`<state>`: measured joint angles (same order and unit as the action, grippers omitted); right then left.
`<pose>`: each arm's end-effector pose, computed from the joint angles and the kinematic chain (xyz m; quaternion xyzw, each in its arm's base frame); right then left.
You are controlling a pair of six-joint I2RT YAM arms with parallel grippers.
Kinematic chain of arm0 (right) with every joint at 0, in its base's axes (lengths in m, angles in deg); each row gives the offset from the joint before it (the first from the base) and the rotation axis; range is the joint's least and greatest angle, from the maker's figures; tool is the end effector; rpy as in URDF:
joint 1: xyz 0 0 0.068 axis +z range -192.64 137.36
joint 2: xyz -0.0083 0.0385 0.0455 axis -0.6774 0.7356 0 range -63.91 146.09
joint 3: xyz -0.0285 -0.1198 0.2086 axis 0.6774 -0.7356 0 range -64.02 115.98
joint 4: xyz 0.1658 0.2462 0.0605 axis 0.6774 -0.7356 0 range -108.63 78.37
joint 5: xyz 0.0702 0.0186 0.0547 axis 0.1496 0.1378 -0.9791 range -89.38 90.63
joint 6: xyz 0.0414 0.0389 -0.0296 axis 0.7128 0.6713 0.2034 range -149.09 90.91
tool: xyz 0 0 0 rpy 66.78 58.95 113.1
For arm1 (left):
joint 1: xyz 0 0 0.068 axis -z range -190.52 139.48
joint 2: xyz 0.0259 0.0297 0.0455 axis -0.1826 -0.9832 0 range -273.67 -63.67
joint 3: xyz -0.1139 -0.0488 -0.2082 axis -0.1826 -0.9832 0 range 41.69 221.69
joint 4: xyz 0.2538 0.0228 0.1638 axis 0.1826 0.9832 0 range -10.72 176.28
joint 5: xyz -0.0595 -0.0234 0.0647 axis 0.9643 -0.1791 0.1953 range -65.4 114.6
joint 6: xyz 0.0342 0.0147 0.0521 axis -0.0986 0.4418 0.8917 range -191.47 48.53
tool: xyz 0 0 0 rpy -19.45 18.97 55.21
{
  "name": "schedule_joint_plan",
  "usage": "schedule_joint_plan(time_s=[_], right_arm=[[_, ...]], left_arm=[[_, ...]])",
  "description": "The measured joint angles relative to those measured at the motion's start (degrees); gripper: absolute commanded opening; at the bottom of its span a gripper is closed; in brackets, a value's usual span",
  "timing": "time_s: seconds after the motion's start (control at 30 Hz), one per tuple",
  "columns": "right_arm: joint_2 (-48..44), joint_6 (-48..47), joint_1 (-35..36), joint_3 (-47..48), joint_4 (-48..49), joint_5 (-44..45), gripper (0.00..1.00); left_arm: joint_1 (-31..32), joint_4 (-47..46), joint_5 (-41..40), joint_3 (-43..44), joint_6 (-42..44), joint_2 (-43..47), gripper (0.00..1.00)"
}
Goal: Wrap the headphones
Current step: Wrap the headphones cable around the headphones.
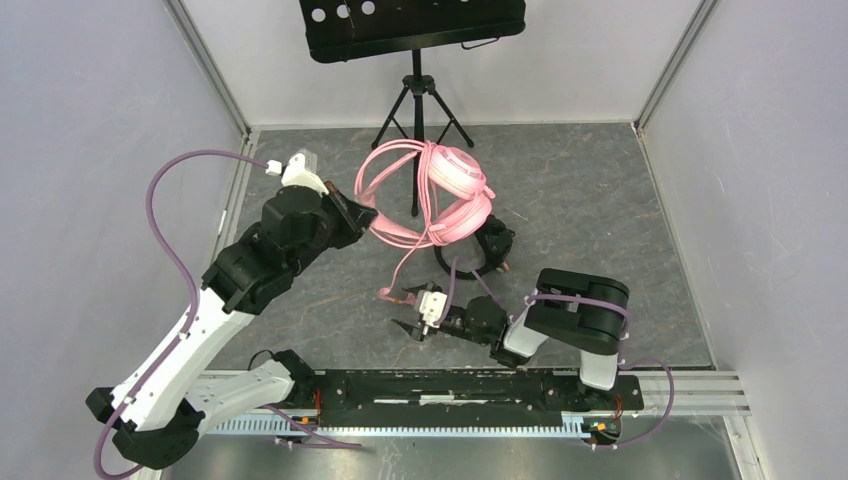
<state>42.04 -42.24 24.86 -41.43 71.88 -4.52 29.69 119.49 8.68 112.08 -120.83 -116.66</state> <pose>0.1107 0.2791 0.0571 -0.4808 0.5173 0.3512 0.6148 0.1998 -0.1510 0.3956 -0.1422 0.8162 -0.3042 0.4703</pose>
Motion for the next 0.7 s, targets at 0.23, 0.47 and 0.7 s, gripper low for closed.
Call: schedule_joint_plan(time_s=[0.23, 0.47, 0.7], right_arm=[[4.6, -2.2, 0.0, 5.1, 0.1, 2.9, 0.68], [7.2, -3.5, 0.0, 6.0, 0.1, 4.2, 0.41], [7.4, -4.8, 0.0, 6.0, 0.2, 4.4, 0.06]], left_arm=[[0.0, 0.0, 0.1, 1.1, 0.0, -0.2, 0.02], [0.0, 0.0, 0.1, 1.4, 0.1, -0.2, 0.02], [0.0, 0.1, 0.2, 2.2, 0.2, -0.5, 0.02]])
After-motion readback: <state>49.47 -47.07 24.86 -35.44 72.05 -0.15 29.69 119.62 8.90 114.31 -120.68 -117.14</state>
